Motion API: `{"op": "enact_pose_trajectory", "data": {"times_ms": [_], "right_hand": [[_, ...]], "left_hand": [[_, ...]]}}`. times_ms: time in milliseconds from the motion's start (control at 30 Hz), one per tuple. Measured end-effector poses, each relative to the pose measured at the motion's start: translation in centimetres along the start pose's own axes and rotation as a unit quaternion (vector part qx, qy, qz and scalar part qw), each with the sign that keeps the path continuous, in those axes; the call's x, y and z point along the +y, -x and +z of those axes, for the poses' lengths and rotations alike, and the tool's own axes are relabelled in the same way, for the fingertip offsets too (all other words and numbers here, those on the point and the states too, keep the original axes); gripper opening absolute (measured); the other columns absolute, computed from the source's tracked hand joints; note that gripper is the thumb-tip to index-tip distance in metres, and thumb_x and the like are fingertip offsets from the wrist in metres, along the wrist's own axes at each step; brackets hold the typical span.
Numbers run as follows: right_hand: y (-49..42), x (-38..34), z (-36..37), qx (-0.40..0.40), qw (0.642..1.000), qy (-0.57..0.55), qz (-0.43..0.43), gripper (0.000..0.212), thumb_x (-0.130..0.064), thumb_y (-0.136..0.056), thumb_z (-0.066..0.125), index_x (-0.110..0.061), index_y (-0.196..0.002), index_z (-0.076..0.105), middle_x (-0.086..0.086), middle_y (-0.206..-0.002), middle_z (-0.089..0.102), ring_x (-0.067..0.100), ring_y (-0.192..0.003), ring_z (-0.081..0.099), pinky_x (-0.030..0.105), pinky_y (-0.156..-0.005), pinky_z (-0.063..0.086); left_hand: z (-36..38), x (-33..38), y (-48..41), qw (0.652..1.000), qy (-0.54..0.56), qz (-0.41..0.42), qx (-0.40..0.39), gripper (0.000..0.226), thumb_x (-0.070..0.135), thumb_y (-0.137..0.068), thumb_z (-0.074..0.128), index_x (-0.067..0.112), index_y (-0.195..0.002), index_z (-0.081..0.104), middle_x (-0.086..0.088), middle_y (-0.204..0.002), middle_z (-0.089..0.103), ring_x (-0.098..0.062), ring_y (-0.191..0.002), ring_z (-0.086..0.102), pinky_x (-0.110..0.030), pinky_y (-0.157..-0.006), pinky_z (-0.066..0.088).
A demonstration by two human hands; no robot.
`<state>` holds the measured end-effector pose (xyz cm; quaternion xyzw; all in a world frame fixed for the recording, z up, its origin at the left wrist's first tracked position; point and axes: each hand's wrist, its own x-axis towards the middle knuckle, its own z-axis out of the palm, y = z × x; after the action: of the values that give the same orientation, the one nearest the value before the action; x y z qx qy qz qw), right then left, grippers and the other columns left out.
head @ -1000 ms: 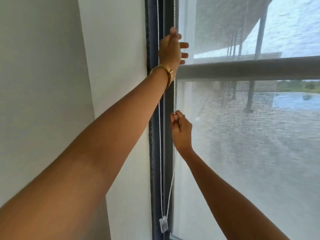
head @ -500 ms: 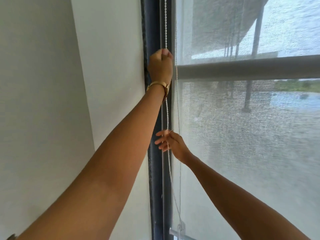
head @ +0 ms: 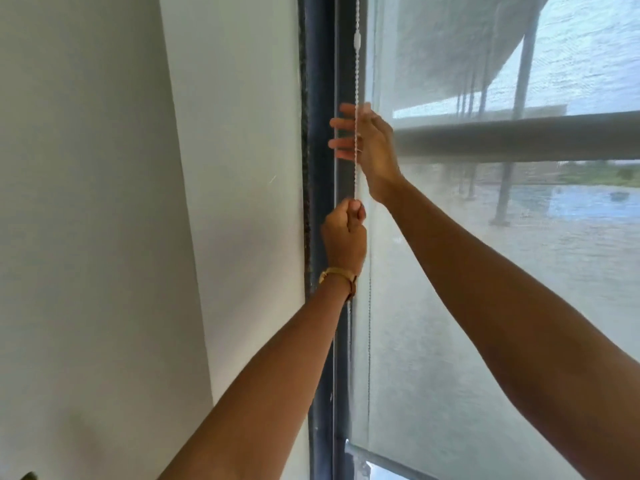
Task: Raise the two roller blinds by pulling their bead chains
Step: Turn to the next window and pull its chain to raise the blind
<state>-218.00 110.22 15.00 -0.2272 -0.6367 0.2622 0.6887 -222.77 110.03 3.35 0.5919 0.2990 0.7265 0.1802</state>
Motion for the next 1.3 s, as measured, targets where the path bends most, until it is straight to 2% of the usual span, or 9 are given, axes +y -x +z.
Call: {"op": "enact_pose_trajectory", "data": {"times_ms": [167,333,467,600,767,967,1100,1200,1300], "right_hand": [[0.0,-0.6,1.3,0.049,0.999,0.020,-0.004,0.036,-0.022,-0.103,0.029,-0.001,-0.115,0.056,0.001,-0.072,0.051,0.007,-0.051,0.041,0.015,-0.042,0.034],[3.5,3.0,0.7,0.034,0.999,0.029,0.008,0.036,-0.007,-0.101,0.025,-0.015,-0.073,0.048,-0.001,-0.060,0.039,0.004,-0.046,0.034,0.014,-0.040,0.027],[5.7,5.7,-0.1,0.061,0.996,0.070,0.008,0.038,-0.007,-0.100,0.027,-0.019,-0.067,0.041,0.000,-0.060,0.040,0.010,-0.053,0.035,0.017,-0.047,0.031],[6.5,7.5,-1.7,0.098,0.987,0.130,0.007,0.039,-0.012,-0.101,0.029,-0.022,-0.065,0.041,-0.002,-0.059,0.041,0.009,-0.054,0.037,0.017,-0.051,0.031],[8.2,9.4,-3.3,0.114,0.980,0.166,0.005,0.034,-0.008,-0.099,0.032,-0.016,-0.068,0.043,-0.006,-0.058,0.041,0.008,-0.053,0.036,0.014,-0.045,0.030],[12.1,12.0,-3.2,0.093,0.981,0.169,0.036,0.035,-0.015,-0.101,0.032,-0.021,-0.069,0.043,-0.009,-0.056,0.037,0.002,-0.049,0.032,0.011,-0.045,0.027],[13.9,12.9,-2.6,0.086,0.984,0.142,0.058,0.041,-0.012,-0.101,0.033,-0.028,-0.065,0.043,-0.012,-0.057,0.039,0.001,-0.049,0.034,0.007,-0.046,0.027],[14.5,12.7,-2.2,0.076,0.988,0.117,0.071,0.043,-0.014,-0.101,0.033,-0.032,-0.063,0.042,-0.016,-0.056,0.039,0.001,-0.051,0.033,0.008,-0.046,0.027],[14.1,12.1,-2.2,0.035,0.989,0.083,0.121,0.038,-0.022,-0.102,0.032,-0.025,-0.070,0.050,-0.010,-0.056,0.048,0.001,-0.048,0.041,0.013,-0.047,0.032]], "left_hand": [[-0.7,-3.3,2.7,0.998,-0.045,-0.035,-0.012,0.033,0.004,-0.095,0.041,0.008,-0.065,0.052,0.004,-0.052,0.043,-0.004,-0.053,0.042,-0.013,-0.056,0.035],[-2.3,-6.3,5.9,0.993,-0.057,-0.075,-0.071,0.034,0.008,-0.096,0.042,0.011,-0.064,0.052,0.008,-0.051,0.044,-0.006,-0.051,0.043,-0.019,-0.056,0.037],[-3.1,-7.7,7.9,0.984,-0.014,-0.143,-0.105,0.034,0.018,-0.100,0.039,0.008,-0.078,0.063,-0.002,-0.066,0.064,-0.010,-0.061,0.059,-0.026,-0.060,0.049],[-2.3,-6.3,6.6,0.987,0.042,-0.141,-0.066,0.035,0.020,-0.101,0.033,0.004,-0.108,0.063,-0.012,-0.107,0.070,-0.016,-0.093,0.065,-0.014,-0.076,0.053],[-0.3,0.1,-1.5,0.988,0.132,-0.080,-0.015,0.045,0.029,-0.103,0.024,0.004,-0.118,0.059,-0.011,-0.110,0.067,-0.021,-0.101,0.063,-0.027,-0.087,0.051],[2.1,6.2,-9.3,0.975,0.165,-0.069,-0.135,0.045,0.038,-0.101,0.029,0.006,-0.108,0.059,-0.004,-0.088,0.068,-0.016,-0.073,0.067,-0.029,-0.065,0.058],[3.2,7.5,-11.0,0.975,0.184,-0.082,-0.092,0.031,0.023,-0.101,0.036,0.007,-0.104,0.063,0.003,-0.066,0.056,-0.004,-0.049,0.049,-0.017,-0.045,0.044],[3.5,6.8,-10.7,0.988,0.139,0.002,-0.060,0.032,0.013,-0.099,0.034,0.010,-0.086,0.063,0.006,-0.063,0.048,-0.002,-0.054,0.043,-0.008,-0.051,0.040],[3.4,6.3,-10.4,0.993,0.081,0.081,-0.014,0.036,0.009,-0.099,0.033,0.016,-0.068,0.049,0.007,-0.063,0.047,-0.006,-0.061,0.044,-0.014,-0.060,0.039]]}}
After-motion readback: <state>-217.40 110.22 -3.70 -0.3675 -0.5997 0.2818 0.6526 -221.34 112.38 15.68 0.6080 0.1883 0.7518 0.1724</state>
